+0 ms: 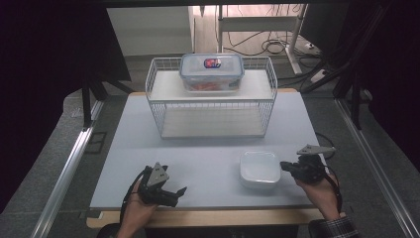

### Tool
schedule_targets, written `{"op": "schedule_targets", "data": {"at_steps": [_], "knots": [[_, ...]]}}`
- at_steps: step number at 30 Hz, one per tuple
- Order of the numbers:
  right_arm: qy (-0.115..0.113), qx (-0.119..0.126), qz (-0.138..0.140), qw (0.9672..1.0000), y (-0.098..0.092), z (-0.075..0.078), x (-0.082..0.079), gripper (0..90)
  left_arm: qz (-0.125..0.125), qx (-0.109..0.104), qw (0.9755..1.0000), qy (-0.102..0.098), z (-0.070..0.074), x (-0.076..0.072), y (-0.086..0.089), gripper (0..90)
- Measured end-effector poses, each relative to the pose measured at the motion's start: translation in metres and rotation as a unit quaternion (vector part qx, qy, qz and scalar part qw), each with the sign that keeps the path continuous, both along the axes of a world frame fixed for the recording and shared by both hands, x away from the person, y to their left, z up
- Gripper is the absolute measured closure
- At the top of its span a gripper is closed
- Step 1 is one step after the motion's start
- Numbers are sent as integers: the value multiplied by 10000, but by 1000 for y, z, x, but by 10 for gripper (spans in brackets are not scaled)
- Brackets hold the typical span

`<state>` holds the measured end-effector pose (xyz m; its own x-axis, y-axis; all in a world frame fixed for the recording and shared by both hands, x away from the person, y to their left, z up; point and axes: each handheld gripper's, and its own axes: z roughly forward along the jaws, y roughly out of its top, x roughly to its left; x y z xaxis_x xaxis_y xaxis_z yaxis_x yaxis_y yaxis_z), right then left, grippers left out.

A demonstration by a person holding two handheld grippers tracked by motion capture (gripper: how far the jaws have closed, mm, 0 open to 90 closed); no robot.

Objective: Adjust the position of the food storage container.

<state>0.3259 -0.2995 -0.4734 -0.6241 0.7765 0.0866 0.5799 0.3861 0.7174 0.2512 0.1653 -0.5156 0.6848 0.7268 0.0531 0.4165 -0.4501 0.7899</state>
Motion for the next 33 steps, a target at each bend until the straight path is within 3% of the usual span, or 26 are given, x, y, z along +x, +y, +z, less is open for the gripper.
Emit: {"op": "schedule_targets", "data": {"at_steps": [21, 33], "knots": [[-28, 11, 576, 9983, 51, -4, 3, 888, -7, 28, 10000, 26, -1, 0, -2, 31], [46, 152, 883, 9960, 87, -4, 2, 882, -32, 78, 10000, 25, -1, 1, -2, 31]]}}
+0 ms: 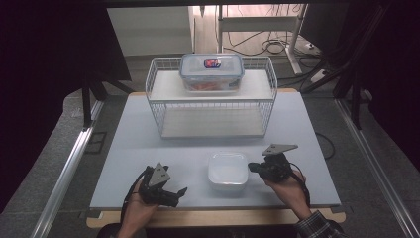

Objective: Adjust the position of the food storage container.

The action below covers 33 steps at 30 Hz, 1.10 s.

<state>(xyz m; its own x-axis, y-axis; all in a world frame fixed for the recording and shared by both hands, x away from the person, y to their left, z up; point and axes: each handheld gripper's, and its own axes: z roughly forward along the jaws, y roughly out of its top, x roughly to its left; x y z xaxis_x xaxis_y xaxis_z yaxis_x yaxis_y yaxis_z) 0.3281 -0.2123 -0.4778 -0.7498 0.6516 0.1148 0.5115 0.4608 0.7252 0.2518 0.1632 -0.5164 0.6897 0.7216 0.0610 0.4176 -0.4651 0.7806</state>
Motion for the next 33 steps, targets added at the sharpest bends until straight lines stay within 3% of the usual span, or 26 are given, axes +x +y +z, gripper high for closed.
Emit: {"op": "schedule_targets", "data": {"at_steps": [7, 11, 16, 17, 19, 20, 21, 22, 26, 30, 33], "knots": [[-67, -43, 174, 9998, 21, -1, 4, 883, 12, -16, 10000, 32, 0, 0, 0, 31], [-140, -32, 155, 9998, 17, 2, 4, 848, 3, -68, 10000, 44, 0, 0, 0, 32], [-389, 45, 135, 9991, 3, 7, -2, 629, -8, -72, 9999, 74, 0, 0, 0, 32], [-404, 63, 130, 9991, -2, 7, -4, 550, -8, -73, 9999, 87, 0, 0, 0, 34], [-441, 64, 141, 9989, -5, 7, -6, 510, -8, -75, 9999, 136, 0, 0, -1, 36], [-473, 85, 135, 9988, -7, 7, -7, 461, -6, -82, 9998, 153, 0, 0, -1, 39], [-529, 87, 153, 9984, -12, 6, -9, 358, -7, -74, 9998, 162, 0, 0, -1, 41], [-529, 87, 153, 9984, -12, 6, -9, 358, -6, -62, 9998, 162, -1, 0, -1, 41], [-643, 224, 229, 9974, -18, 2, -9, 147, -6, -32, 9999, 144, -2, 1, -1, 40], [-648, 24, 177, 9977, -19, -8, -9, 63, 17, -48, 9999, 154, -3, 1, -1, 37], [-569, -49, 201, 9982, -20, -13, -8, 53, 20, -64, 9999, 152, -4, 1, -1, 35]]}}
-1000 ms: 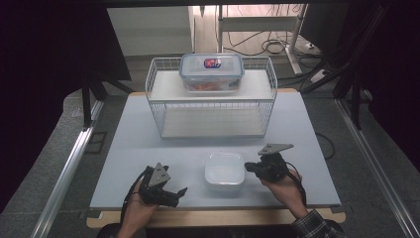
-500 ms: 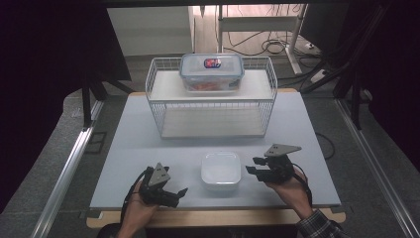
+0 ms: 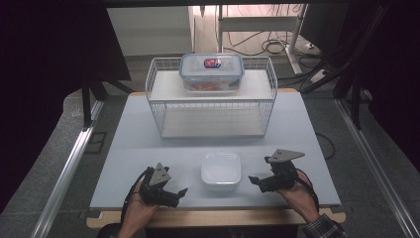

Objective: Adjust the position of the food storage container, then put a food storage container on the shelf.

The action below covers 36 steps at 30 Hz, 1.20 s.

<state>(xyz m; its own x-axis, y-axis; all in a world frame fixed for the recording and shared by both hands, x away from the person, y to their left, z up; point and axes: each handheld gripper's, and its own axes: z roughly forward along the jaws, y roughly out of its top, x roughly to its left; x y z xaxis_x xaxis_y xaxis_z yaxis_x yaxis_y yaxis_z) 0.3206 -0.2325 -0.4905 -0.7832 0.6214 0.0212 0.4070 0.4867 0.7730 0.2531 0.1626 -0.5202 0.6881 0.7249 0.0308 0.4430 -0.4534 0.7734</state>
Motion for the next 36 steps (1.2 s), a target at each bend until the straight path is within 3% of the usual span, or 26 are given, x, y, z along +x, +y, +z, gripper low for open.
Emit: {"op": "schedule_targets", "data": {"at_steps": [9, 13, 15, 23, 25, 28, 30, 36], "knots": [[162, 129, -66, 9998, -6, -1, 4, 45, 5, -139, 9999, -76, 0, 0, 2, 26], [215, 181, -76, 9996, -6, 1, 4, 42, -19, -302, 9995, 59, -3, 3, 5, 28], [207, 188, -43, 9996, -5, 2, 4, 43, 5, -378, 9990, 233, -3, 5, 3, 31], [118, 207, -10, 9997, 4, 14, 1, 23, -45, -343, 9987, 385, 9, 8, -11, 19], [150, 133, -106, 9997, 10, 18, 0, 9, -31, -450, 9982, 390, 13, 11, -14, 3], [162, 154, -120, 9997, 12, 20, -1, 10, -73, -792, 9956, 489, 22, 17, -17, 6], [192, 128, -127, 9997, 16, 22, 0, 28, -120, -894, 9947, 493, 26, 22, -19, 35], [406, 114, 21, 9991, 28, 29, 1, 160, -356, -725, 9955, 488, 34, 41, -39, 113]]}}
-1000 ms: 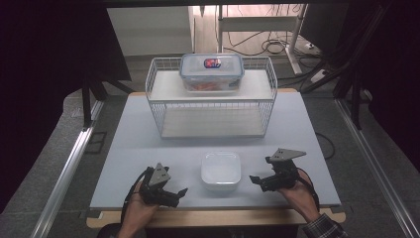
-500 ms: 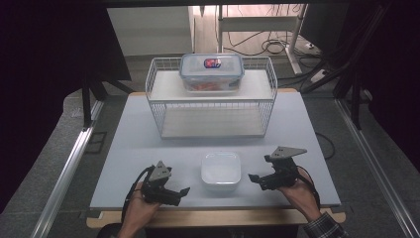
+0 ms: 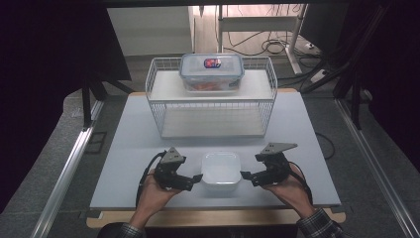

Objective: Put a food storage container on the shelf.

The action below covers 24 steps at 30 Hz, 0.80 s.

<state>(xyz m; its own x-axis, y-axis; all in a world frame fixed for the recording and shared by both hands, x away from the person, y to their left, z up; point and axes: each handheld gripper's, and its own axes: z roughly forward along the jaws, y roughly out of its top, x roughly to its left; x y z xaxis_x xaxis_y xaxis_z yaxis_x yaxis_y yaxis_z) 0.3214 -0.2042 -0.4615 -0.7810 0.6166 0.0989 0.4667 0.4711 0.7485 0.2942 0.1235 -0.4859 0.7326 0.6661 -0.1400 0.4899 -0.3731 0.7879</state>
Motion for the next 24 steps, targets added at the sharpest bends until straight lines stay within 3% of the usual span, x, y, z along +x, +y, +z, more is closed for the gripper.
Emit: {"op": "schedule_targets", "data": {"at_steps": [4, 7, 9, 11, 14, 15, 17, 21, 22, 23, 24], "knots": [[28, -32, 131, 9999, 7, -1, 1, 244, -189, 5, 9998, 26, 5, 8, -17, 145], [183, -28, 198, 9996, 12, -5, 8, 276, -219, 114, 9997, 75, 4, 15, -27, 143], [316, -1, 241, 9992, 16, -7, 12, 276, -226, 86, 9995, 179, 0, 20, -28, 143], [337, -9, 256, 9991, 18, -9, 13, 273, -255, -85, 9988, 403, -5, 24, -26, 141], [539, -71, 302, 9981, 24, -15, 19, 222, -351, -174, 9965, 737, -14, 28, -24, 120], [690, -64, 311, 9971, 26, -18, 20, 211, -402, -325, 9949, 864, -17, 29, -24, 114], [842, 66, 360, 9958, 26, -20, 20, 240, -479, -492, 9928, 978, -20, 29, -23, 141], [1088, 73, 377, 9933, 26, -19, 17, 288, -481, -470, 9914, 1123, -18, 23, -21, 188], [1286, 167, 377, 9908, 22, -20, 16, 334, -482, -540, 9904, 1180, -19, 21, -19, 237], [1286, 167, 377, 9908, 22, -20, 16, 334, -509, -583, 9893, 1234, -19, 19, -16, 237], [1409, 255, 389, 9889, 17, -19, 14, 437, -517, -672, 9884, 1256, -20, 17, -14, 317]]}}
